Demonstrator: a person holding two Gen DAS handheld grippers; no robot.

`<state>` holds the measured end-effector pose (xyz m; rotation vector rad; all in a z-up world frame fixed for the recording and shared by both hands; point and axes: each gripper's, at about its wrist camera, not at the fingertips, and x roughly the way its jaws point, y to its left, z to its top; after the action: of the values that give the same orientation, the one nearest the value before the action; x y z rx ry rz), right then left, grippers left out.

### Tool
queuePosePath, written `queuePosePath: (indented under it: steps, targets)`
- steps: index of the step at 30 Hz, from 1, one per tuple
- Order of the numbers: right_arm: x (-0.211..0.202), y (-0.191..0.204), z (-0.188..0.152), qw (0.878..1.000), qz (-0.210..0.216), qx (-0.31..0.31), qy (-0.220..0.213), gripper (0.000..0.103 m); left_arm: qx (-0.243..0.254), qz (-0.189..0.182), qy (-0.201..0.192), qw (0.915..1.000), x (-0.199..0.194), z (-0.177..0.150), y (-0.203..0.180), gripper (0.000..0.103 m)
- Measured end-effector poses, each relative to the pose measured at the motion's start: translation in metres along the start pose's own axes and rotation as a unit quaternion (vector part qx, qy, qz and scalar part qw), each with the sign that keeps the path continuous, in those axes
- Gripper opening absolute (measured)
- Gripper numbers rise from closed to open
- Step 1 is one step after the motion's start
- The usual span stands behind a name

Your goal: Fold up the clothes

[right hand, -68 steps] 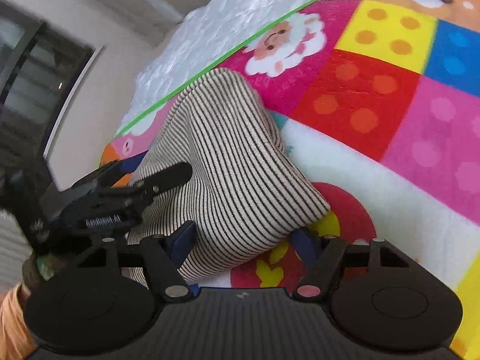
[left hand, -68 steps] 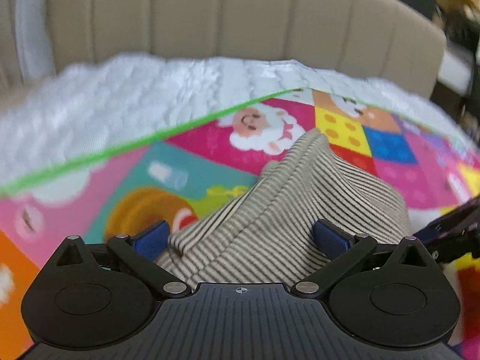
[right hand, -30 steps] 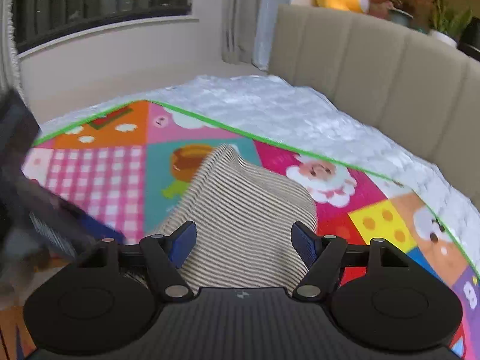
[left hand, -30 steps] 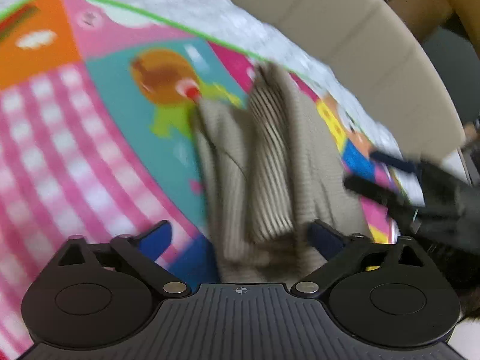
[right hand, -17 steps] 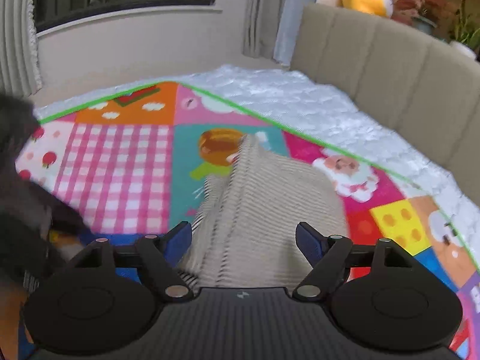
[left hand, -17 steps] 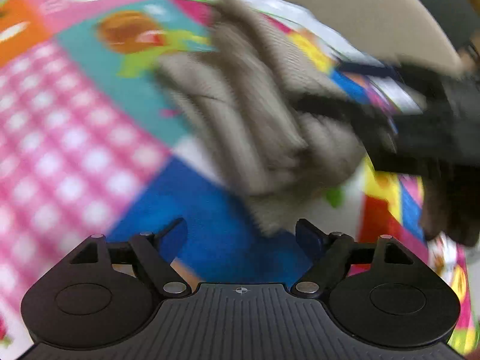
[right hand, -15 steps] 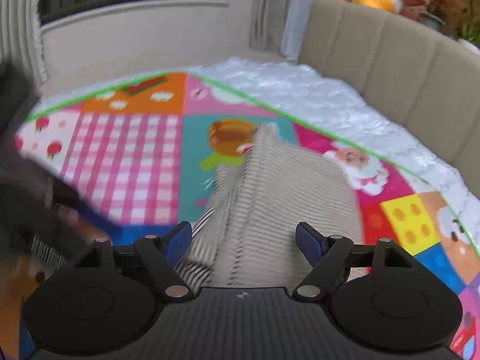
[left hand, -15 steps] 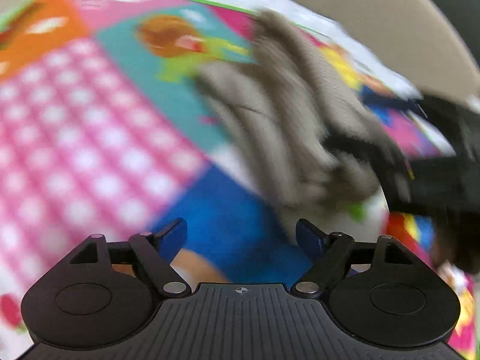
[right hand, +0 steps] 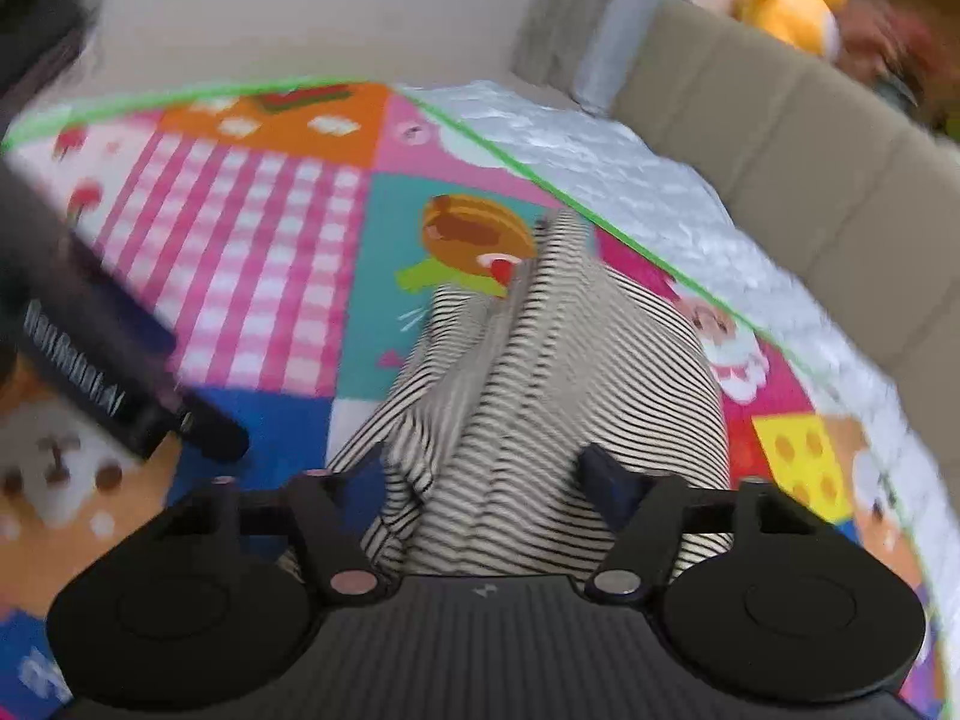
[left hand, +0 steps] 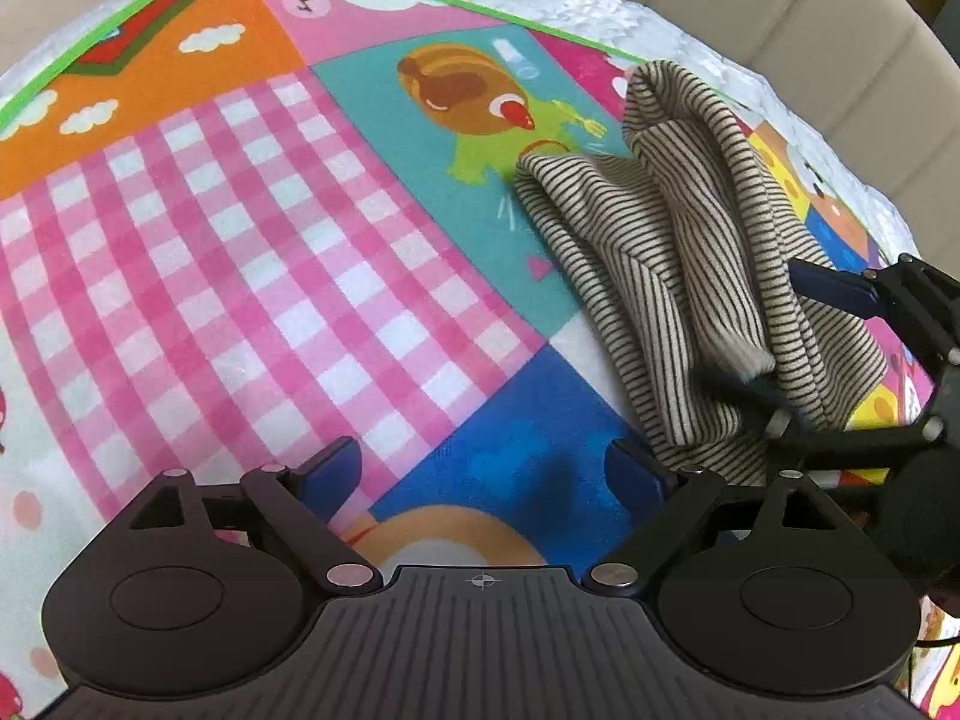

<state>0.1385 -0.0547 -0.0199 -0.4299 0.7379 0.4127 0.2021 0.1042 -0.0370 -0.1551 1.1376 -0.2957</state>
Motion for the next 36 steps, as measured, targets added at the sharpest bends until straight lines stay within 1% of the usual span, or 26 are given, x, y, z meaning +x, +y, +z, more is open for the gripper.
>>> queuePosePath:
  steps: [1, 3, 4, 5, 6, 7, 8, 9, 11, 13, 15, 16, 17, 19, 21, 22, 23, 25, 27, 28, 29, 30, 32, 33, 34, 36]
  targets:
    - [-0.002, -0.006, 0.002, 1.0, 0.008, 0.008, 0.005, 0.039, -0.002, -0.005, -0.004, 1.0, -0.001, 0.001, 0.0, 0.092]
    - [-0.008, -0.012, 0.005, 1.0, 0.015, -0.002, 0.003, 0.027, -0.006, -0.019, -0.013, 0.9997, -0.003, 0.002, -0.001, 0.085]
    - [-0.013, -0.014, 0.006, 1.0, 0.02, -0.007, -0.002, 0.025, -0.004, -0.033, -0.015, 0.9993, -0.003, 0.003, -0.003, 0.077]
    - [-0.019, -0.016, 0.009, 1.0, 0.029, -0.002, -0.008, 0.024, -0.001, -0.048, -0.016, 0.9987, -0.002, 0.005, -0.005, 0.072]
    - [-0.025, -0.019, 0.013, 0.999, 0.043, 0.011, -0.013, 0.023, -0.001, -0.062, -0.014, 0.998, -0.001, 0.006, -0.007, 0.069]
    - [-0.031, -0.022, 0.017, 0.998, 0.056, 0.024, -0.018, 0.023, -0.001, -0.076, -0.011, 0.9971, 0.001, 0.007, -0.009, 0.063]
    - [-0.037, -0.025, 0.021, 0.997, 0.069, 0.038, -0.023, 0.022, -0.006, -0.08, -0.009, 0.9967, 0.003, 0.009, -0.009, 0.061]
    - [-0.041, -0.027, 0.024, 0.995, 0.083, 0.052, -0.026, 0.023, -0.012, -0.082, -0.008, 0.9965, 0.005, 0.01, -0.008, 0.061]
    - [-0.042, -0.024, 0.027, 0.991, 0.112, 0.078, -0.019, 0.023, -0.027, -0.069, -0.012, 0.9972, 0.007, 0.014, -0.003, 0.061]
    - [-0.034, -0.016, 0.024, 0.988, 0.127, 0.088, -0.006, 0.023, -0.042, -0.049, -0.021, 0.9977, 0.004, 0.019, 0.006, 0.061]
    - [-0.025, 0.0, 0.021, 0.989, 0.13, 0.064, 0.001, 0.023, -0.053, -0.032, -0.039, 0.9973, -0.004, 0.025, 0.015, 0.061]
    - [-0.02, 0.009, 0.02, 0.99, 0.131, 0.049, 0.003, 0.023, -0.055, -0.029, -0.052, 0.9967, -0.01, 0.03, 0.019, 0.061]
    - [-0.016, 0.018, 0.019, 0.99, 0.134, 0.038, 0.005, 0.023, -0.051, -0.034, -0.067, 0.9959, -0.017, 0.035, 0.02, 0.061]
    - [-0.009, 0.033, 0.02, 0.989, 0.144, 0.025, 0.01, 0.024, -0.04, -0.047, -0.096, 0.9934, -0.032, 0.046, 0.02, 0.061]
    - [-0.001, 0.046, 0.02, 0.99, 0.143, 0.005, 0.012, 0.025, -0.022, -0.091, -0.119, 0.9885, -0.043, 0.059, 0.012, 0.062]
    - [0.002, 0.051, 0.02, 0.99, 0.139, -0.002, 0.011, 0.029, -0.013, -0.115, -0.129, 0.9849, -0.049, 0.065, 0.008, 0.063]
    - [0.002, 0.055, 0.019, 0.991, 0.136, -0.01, 0.009, 0.031, -0.003, -0.142, -0.131, 0.9812, -0.051, 0.07, 0.003, 0.065]
    - [0.0, 0.061, 0.018, 0.991, 0.128, -0.032, 0.001, 0.041, 0.015, -0.19, -0.118, 0.9745, -0.044, 0.077, -0.009, 0.066]
    - [-0.007, 0.063, 0.013, 0.991, 0.119, -0.059, -0.01, 0.047, 0.04, -0.193, -0.107, 0.9745, -0.031, 0.079, -0.021, 0.066]
    - [-0.012, 0.064, 0.011, 0.991, 0.115, -0.072, -0.015, 0.052, 0.052, -0.181, -0.101, 0.9769, -0.024, 0.079, -0.026, 0.066]
    - [-0.018, 0.062, 0.009, 0.99, 0.114, -0.079, -0.021, 0.052, 0.064, -0.165, -0.095, 0.9797, -0.015, 0.079, -0.031, 0.065]
    - [-0.026, 0.057, 0.006, 0.989, 0.118, -0.079, -0.026, 0.052, 0.07, -0.15, -0.086, 0.9824, -0.005, 0.078, -0.032, 0.063]
    - [-0.043, 0.045, -0.001, 0.989, 0.127, -0.072, -0.033, 0.053, 0.076, -0.138, -0.082, 0.9841, 0.005, 0.075, -0.029, 0.063]
    - [-0.052, 0.038, -0.006, 0.989, 0.128, -0.067, -0.038, 0.058, 0.08, -0.136, -0.082, 0.9841, 0.007, 0.074, -0.029, 0.063]
    - [-0.06, 0.031, -0.011, 0.989, 0.125, -0.063, -0.043, 0.062, 0.084, -0.134, -0.082, 0.984, 0.009, 0.073, -0.028, 0.063]
    - [-0.069, 0.016, -0.019, 0.991, 0.107, -0.055, -0.052, 0.063, 0.088, -0.13, -0.081, 0.9842, 0.011, 0.071, -0.027, 0.064]
